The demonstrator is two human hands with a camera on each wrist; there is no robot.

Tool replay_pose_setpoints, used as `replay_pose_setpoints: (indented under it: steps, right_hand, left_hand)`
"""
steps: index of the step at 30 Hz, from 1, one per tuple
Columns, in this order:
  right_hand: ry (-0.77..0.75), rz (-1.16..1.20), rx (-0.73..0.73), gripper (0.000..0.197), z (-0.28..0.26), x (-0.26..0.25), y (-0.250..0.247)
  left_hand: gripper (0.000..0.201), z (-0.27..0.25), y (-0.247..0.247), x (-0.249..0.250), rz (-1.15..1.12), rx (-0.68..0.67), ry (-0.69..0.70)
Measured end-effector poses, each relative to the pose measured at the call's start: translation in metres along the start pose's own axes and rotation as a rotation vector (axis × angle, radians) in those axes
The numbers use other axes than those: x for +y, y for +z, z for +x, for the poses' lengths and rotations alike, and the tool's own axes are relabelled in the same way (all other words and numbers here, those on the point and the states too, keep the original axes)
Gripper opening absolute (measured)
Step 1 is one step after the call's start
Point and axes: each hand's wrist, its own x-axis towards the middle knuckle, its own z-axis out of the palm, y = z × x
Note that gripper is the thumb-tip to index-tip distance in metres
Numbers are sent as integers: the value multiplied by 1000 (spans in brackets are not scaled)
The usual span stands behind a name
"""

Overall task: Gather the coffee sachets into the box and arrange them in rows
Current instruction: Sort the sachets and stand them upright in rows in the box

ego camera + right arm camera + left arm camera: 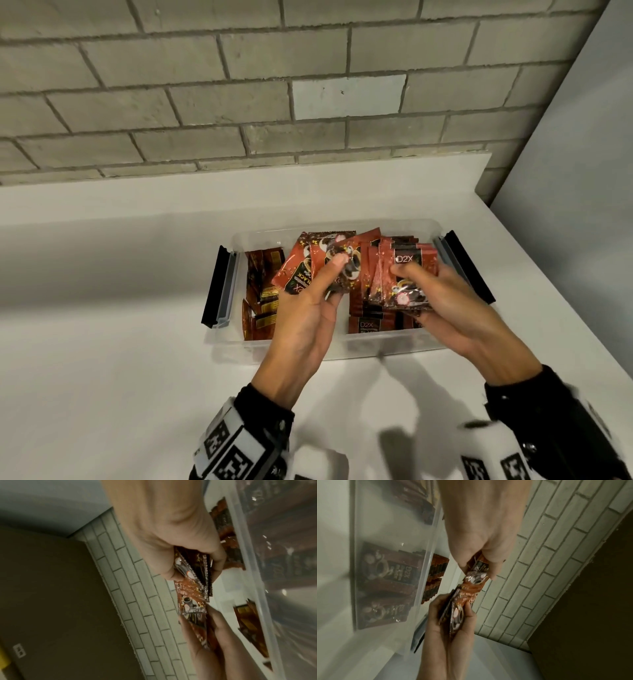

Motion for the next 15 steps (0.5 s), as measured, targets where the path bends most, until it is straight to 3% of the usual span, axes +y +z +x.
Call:
replay_pose_setpoints:
  steps: [2, 4, 6, 11, 15]
  right_hand:
    - [-43, -90, 16, 45, 1, -9, -7]
    - [-89, -191, -12, 32, 0, -17, -12]
    - [-159, -331, -60, 18, -1, -24, -16]
    - [-316, -612, -165, 20, -4, -41, -11]
    - [-342, -543, -177, 20, -1, -40, -4]
  left_hand:
    - [39, 0, 0, 4, 41, -10, 18]
    - [30, 0, -2, 9, 60, 10, 14]
    - [31, 1, -3, 11, 103, 10, -1]
    - [25, -2, 1, 10, 316, -88, -54]
    - [22, -3, 0, 8, 355, -90, -35]
